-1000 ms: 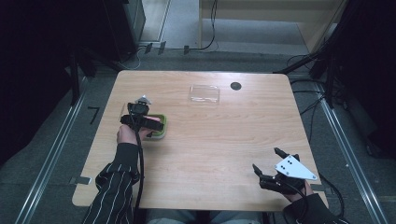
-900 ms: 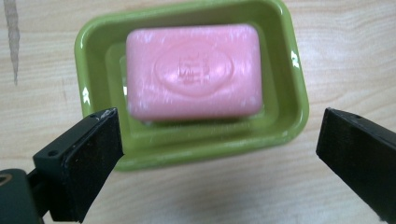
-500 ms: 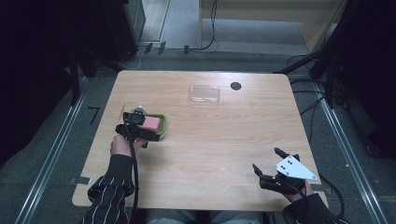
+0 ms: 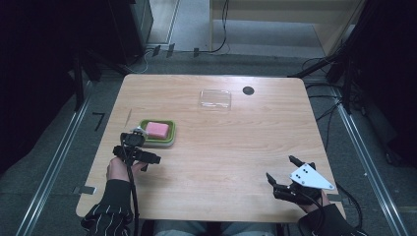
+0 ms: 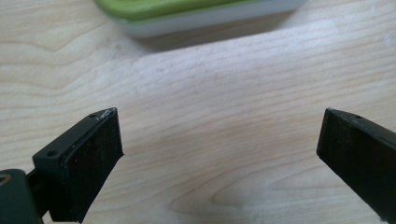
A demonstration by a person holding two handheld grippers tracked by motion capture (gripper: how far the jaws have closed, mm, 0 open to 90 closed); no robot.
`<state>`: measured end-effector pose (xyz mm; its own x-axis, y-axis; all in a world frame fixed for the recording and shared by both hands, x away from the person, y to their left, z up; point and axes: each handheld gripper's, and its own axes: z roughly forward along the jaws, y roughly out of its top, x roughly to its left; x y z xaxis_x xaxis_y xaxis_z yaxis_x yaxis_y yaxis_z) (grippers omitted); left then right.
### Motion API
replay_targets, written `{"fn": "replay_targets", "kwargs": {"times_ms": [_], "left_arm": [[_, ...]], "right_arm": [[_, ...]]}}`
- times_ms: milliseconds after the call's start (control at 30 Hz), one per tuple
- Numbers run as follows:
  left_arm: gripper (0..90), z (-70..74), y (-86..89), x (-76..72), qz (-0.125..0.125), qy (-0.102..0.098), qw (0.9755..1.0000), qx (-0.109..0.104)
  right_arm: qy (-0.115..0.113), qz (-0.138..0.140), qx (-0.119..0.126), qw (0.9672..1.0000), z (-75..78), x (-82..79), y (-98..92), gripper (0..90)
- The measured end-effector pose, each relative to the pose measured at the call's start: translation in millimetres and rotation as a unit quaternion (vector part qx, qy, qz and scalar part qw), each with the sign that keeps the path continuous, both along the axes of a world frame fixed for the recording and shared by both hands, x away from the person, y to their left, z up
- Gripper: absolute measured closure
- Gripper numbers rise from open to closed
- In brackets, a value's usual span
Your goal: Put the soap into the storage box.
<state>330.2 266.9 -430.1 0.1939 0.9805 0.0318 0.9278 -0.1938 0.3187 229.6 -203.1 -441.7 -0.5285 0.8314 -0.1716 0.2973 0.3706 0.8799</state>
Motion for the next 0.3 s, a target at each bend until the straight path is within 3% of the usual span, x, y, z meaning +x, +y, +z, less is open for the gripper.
{"fn": "replay_targets", "kwargs": {"times_ms": [133, 300], "left_arm": [[0.8, -4.9, 4.6, -4.5, -0.001, 0.009, 1.0000, 0.001], [0.8, -6.9, 8.8, -3.6, 0.007, 0.004, 1.0000, 0.000]], "right_arm": [[0.001, 0.000, -0.001, 1.0000, 0.0, 0.3, 0.8, 13.5], [0.001, 0.004, -0.001, 1.0000, -0.3, 2.0, 2.0, 13.5]]}}
